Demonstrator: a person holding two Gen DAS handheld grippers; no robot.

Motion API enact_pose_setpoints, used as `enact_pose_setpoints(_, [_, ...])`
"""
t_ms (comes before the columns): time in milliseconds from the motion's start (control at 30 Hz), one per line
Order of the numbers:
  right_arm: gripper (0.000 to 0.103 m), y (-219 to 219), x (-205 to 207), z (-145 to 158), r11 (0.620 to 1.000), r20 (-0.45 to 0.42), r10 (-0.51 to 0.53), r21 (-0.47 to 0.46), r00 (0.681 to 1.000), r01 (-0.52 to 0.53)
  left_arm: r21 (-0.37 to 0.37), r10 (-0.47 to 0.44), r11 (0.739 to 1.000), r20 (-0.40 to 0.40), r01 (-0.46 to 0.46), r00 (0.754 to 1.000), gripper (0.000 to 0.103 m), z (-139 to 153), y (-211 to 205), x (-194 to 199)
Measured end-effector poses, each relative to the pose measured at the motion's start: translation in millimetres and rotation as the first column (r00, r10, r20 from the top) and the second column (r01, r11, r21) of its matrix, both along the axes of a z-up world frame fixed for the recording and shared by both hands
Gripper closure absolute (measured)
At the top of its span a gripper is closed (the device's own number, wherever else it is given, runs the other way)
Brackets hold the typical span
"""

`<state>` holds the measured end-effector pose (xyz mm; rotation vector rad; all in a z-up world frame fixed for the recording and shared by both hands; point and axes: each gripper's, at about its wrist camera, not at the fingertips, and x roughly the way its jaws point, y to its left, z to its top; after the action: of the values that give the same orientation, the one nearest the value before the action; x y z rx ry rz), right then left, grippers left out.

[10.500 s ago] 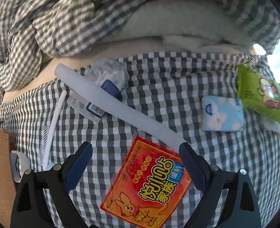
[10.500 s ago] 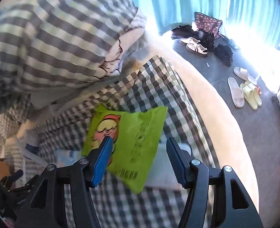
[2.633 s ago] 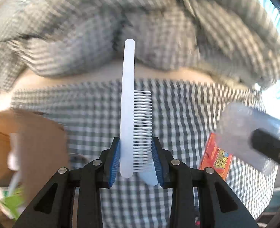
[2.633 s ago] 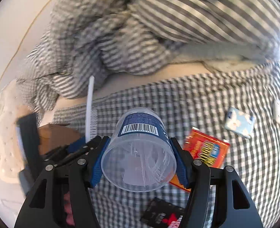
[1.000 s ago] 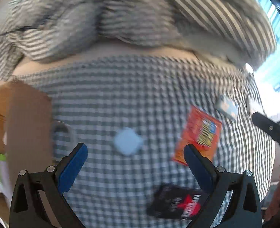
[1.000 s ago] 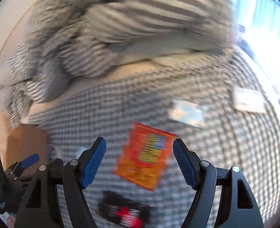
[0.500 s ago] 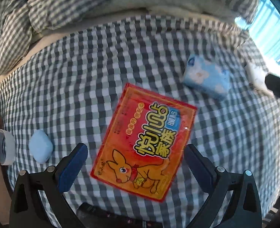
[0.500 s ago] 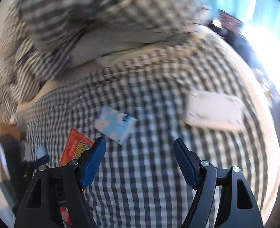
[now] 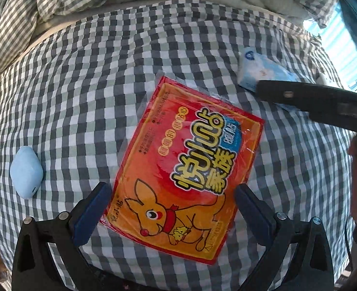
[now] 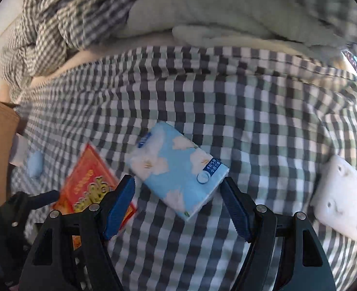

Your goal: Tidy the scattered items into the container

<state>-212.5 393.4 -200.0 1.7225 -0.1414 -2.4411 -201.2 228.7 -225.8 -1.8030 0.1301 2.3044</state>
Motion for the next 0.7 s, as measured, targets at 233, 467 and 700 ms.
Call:
enact_pose_setpoints(233, [0.019,-24.7,-1.2,-11.9,0.985,-0.036,0.076,0.158,0.996,-0.07,-0.001,-0.073,0.997,-0.01,0.073,0.997,0.0,-1.2,-0.1,12.0])
enact_pose_setpoints(467, [0.085,1.7,5.7,6.2,0.994,-0.022,-0.051,0.098,0.998,0.053,0.003,-0.121,0.993,0.008,0.121,0.993,0.0,-2.6,-5.1,4.9])
enact_pose_setpoints(700, [0.101,9.9,24.5,19.1,0.995,-0.033,-0.084,0.059,0.996,0.085,0.015,-0.108,0.994,0.022,0.108,0.994,0.034,19.2,-37.2,-3.7])
